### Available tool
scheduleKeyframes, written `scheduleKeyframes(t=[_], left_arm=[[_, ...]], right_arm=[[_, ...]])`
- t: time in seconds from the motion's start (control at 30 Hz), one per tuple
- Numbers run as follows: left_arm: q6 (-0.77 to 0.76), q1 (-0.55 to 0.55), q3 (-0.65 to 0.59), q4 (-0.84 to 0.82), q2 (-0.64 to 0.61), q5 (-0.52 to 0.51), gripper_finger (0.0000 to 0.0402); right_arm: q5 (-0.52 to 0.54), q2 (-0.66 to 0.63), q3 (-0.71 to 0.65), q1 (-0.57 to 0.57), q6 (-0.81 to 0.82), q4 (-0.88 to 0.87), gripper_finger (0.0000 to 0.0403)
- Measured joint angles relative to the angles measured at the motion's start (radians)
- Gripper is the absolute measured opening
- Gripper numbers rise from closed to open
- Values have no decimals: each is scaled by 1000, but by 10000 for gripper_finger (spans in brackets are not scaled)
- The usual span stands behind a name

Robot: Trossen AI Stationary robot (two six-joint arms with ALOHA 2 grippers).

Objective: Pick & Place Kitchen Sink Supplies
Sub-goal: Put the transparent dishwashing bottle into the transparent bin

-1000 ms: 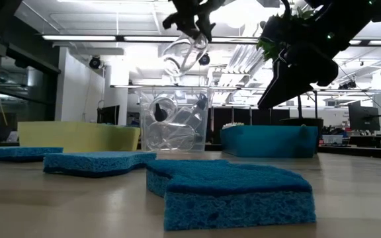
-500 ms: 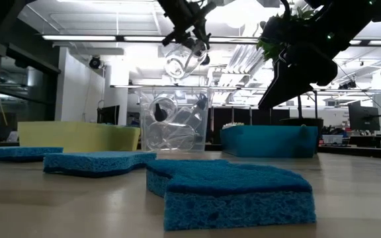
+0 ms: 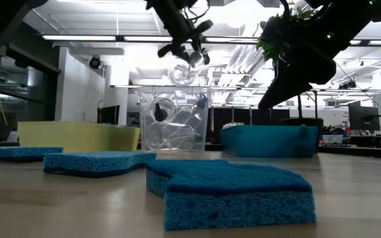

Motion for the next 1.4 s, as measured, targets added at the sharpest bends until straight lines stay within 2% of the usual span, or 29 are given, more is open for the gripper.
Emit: scheduleKeyframes(t=[0.17, 0.43, 0.73, 1.17, 1.27, 1.4], left_arm=[[-31, -35, 2, -1, 39, -53, 142], [-70, -28, 1, -21, 73, -82, 141], [-114, -30, 1, -80, 80, -101, 142], [-113, -36, 1, -61, 110, -122, 143], [-85, -36, 1, -64, 110, -90, 154], [-59, -36, 1, -79, 110, -66, 194]], right_arm=[[-3, 0, 0, 0, 5, 0, 227], [-29, 0, 0, 0, 23, -10, 227], [-20, 0, 0, 0, 20, -9, 227], [-24, 0, 0, 0, 19, -16, 227], [-24, 0, 0, 0, 19, -17, 227], [-26, 0, 0, 0, 19, -18, 227]])
